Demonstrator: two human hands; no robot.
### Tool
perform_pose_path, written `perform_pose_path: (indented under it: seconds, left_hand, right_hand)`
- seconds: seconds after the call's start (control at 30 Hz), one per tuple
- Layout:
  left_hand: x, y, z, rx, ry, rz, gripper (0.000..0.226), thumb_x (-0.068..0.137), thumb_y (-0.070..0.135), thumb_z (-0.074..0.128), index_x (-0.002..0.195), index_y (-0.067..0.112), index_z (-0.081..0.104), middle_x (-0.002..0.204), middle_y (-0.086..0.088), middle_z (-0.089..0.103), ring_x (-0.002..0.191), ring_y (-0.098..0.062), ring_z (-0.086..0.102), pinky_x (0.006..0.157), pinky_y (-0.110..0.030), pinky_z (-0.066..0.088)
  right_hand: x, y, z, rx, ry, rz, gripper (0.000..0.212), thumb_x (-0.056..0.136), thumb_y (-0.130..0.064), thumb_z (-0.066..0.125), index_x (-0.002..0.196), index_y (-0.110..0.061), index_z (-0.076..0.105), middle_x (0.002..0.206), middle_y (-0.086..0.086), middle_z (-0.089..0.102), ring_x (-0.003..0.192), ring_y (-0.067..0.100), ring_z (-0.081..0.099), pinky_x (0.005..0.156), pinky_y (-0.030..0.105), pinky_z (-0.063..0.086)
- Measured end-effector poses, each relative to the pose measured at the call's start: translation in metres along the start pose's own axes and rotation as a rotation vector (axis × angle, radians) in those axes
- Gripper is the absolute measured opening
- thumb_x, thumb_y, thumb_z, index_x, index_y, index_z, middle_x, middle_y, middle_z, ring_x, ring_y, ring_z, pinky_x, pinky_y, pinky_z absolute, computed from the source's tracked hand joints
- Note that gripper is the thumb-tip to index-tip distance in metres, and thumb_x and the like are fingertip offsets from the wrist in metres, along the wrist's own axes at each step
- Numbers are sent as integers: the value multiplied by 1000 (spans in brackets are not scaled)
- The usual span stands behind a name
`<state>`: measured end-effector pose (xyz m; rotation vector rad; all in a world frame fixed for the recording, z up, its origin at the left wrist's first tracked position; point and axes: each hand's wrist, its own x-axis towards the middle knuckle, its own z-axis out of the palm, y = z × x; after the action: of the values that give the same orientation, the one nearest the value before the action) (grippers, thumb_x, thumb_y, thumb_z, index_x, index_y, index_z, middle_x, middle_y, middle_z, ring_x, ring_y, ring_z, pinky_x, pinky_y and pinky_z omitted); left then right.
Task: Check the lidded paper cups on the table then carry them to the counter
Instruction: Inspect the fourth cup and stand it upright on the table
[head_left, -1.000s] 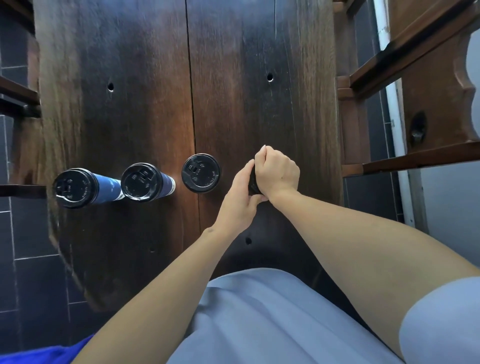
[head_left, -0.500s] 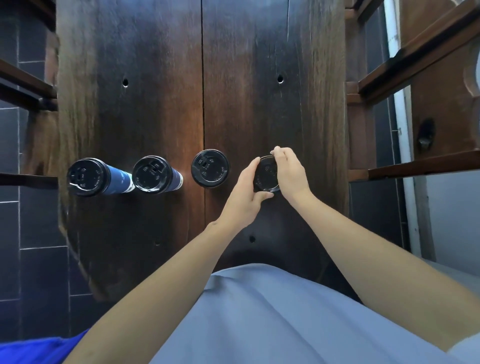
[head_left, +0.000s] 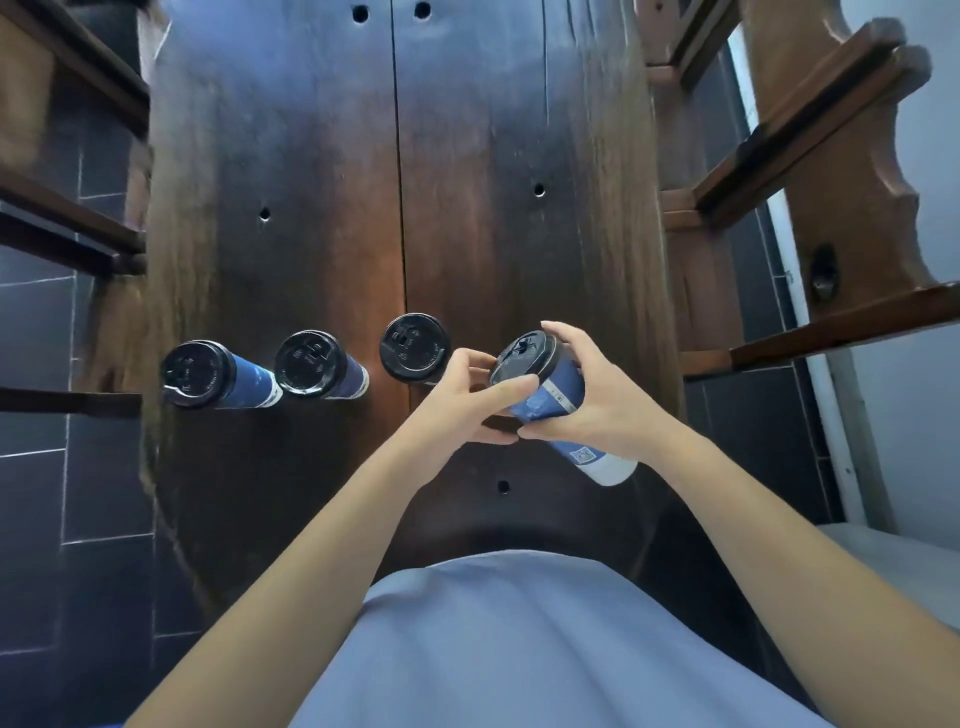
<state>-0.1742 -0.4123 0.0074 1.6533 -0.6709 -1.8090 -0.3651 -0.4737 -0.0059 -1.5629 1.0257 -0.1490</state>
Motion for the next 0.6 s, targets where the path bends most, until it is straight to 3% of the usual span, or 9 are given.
perform_pose_path:
  seconds: [0.07,0.17,0.23,0.33,0.5,0.6]
  left_hand:
    - [-11,5,-8,117,8,117,68,87,30,83,140,35,41,143,1,52,120,-19,64,94,-41,62]
    - [-34,15,-22,354,-142,293,82,79,32,84,144,59,40,147,19,42,131,-9,52,102,-32,57]
    - [-47,19,-26,478,-236,343,82,81,25,88,146,53,47,146,19,41,135,-6,48,104,-30,54]
    - [-60,23,-28,501,-209,387,74,79,18,91,140,45,57,142,16,46,130,-8,52,103,-34,55]
    - [-82,23,-27,362,-73,476,68,71,17,91,129,40,63,135,13,52,123,-19,59,98,-46,59]
    - [-97,19,-29,155,-2,500,69,69,10,89,129,33,64,135,4,59,117,-25,63,91,-48,61]
  right_hand:
    - [-7,-14,-2,-66,-57,21,89,70,-27,94,135,-31,33,124,-14,56,109,10,65,86,21,61]
    - [-19,-36,-5,-162,-163,40,75,72,-36,92,123,-32,37,113,-16,59,98,8,69,70,14,58]
    - [-26,-49,-10,-192,-189,18,69,73,-39,90,120,-34,40,110,-17,61,96,5,69,69,15,58]
    - [-36,-67,-15,-203,-205,-21,63,72,-41,90,117,-37,45,107,-17,64,96,-1,69,72,18,60]
    - [-53,-76,-26,-288,-109,-132,70,70,-48,90,128,-40,50,114,-20,62,105,4,66,84,19,60]
    - [-78,-71,-42,-226,13,-213,68,72,-50,85,132,-41,54,124,-22,60,125,7,55,86,23,61]
